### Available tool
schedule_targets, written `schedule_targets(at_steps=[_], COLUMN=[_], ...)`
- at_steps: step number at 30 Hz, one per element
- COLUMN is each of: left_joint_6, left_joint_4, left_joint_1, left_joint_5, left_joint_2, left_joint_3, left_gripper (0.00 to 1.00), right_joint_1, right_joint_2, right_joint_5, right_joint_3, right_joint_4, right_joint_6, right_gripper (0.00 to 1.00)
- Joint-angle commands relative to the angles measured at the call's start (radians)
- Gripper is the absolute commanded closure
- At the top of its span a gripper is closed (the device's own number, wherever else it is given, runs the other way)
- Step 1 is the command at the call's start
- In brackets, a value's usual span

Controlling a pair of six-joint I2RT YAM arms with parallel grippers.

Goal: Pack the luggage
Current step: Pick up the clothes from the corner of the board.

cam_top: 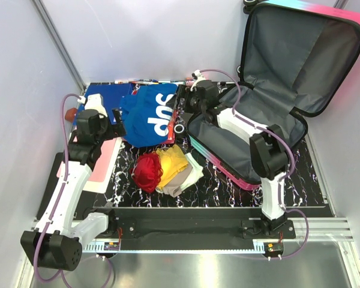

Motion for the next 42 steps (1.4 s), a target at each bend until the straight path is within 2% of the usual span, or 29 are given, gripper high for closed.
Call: schedule_targets(at_steps=[1, 11, 17, 26, 30, 42], left_joint_6=[-0.006, -0.016, -0.008, -0.003, -0.002, -0.005], left_joint_4=[0.043, 0.043, 0.043, 0.042, 0.038, 0.038], left_joint_1=[0.003, 0.003, 0.003, 0.003, 0.003, 0.003], left_joint_5=[0.048, 0.090, 0.072, 0.074, 0.063, 0.071], left_joint_2=[-0.005, -0.008, -0.017, -0.010, -0.008, -0.005], left_joint_3=[-0.003, -0.002, -0.006, -0.006, -0.005, -0.006], left_gripper=[0.01, 0.01, 0.01, 0.01, 0.01, 0.01], right_joint_1=[0.021, 0.052, 0.069, 0.070, 0.069, 0.070], right_joint_2=[0.056, 0.179, 0.185, 0.251, 0.262, 0.228], right_joint_5=[-0.004, 0.135, 0.241, 0.234, 0.232, 0.218], right_joint_3=[0.106, 0.185, 0.182, 0.244, 0.256, 0.242], right_joint_4=[0.002, -0.050, -0.100, -0.100, -0.101, -0.090], right_joint_6=[0.056, 0.106, 0.125, 0.143, 0.152, 0.142], right_gripper=[0.06, 0.05, 0.05, 0.07, 0.11, 0.19])
